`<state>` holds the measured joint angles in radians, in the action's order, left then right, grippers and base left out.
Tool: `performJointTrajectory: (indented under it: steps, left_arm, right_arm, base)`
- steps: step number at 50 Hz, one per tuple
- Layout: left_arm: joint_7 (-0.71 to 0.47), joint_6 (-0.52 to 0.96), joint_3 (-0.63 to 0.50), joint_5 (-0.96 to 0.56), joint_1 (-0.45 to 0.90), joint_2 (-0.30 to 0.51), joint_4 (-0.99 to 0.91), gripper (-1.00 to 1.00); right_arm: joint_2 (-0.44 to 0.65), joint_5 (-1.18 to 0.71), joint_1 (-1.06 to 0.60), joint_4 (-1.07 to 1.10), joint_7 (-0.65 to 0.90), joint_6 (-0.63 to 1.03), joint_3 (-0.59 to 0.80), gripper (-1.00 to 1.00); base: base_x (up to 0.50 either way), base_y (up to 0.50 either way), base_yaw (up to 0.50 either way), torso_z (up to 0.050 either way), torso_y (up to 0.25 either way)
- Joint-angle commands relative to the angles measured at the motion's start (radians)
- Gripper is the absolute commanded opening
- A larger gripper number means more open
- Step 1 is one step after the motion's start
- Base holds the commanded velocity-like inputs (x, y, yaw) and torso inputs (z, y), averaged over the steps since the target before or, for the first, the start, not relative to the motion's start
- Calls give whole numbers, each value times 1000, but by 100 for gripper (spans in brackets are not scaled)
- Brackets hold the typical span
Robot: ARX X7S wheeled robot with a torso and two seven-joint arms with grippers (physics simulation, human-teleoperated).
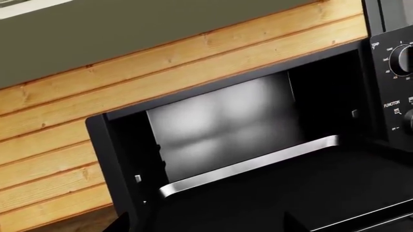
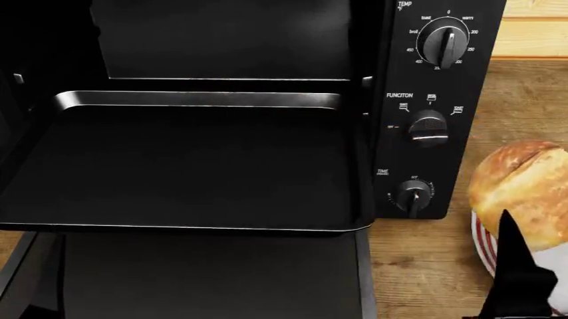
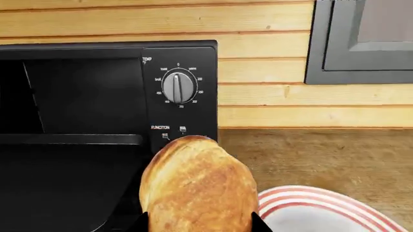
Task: Pick the bread from the tray and place it on the plate on the counter.
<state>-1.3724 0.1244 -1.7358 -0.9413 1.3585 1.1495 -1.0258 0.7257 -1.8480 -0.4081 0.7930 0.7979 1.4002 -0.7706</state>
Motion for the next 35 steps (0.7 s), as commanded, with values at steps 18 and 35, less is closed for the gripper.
performJointTrajectory:
  steps: [18,35]
  left_arm:
    - [-27,15,-28,-39,75,-23,-17,100]
    - [-59,-11,-126,-51,165,-41,-17,100]
  right_arm:
    - [53,659,89,-186,-366,-37,54,-100]
    - [68,806,33,-315,-411,-142,251,-100]
  base:
    - [0,0,0,0,0]
    - [0,0,0,0,0]
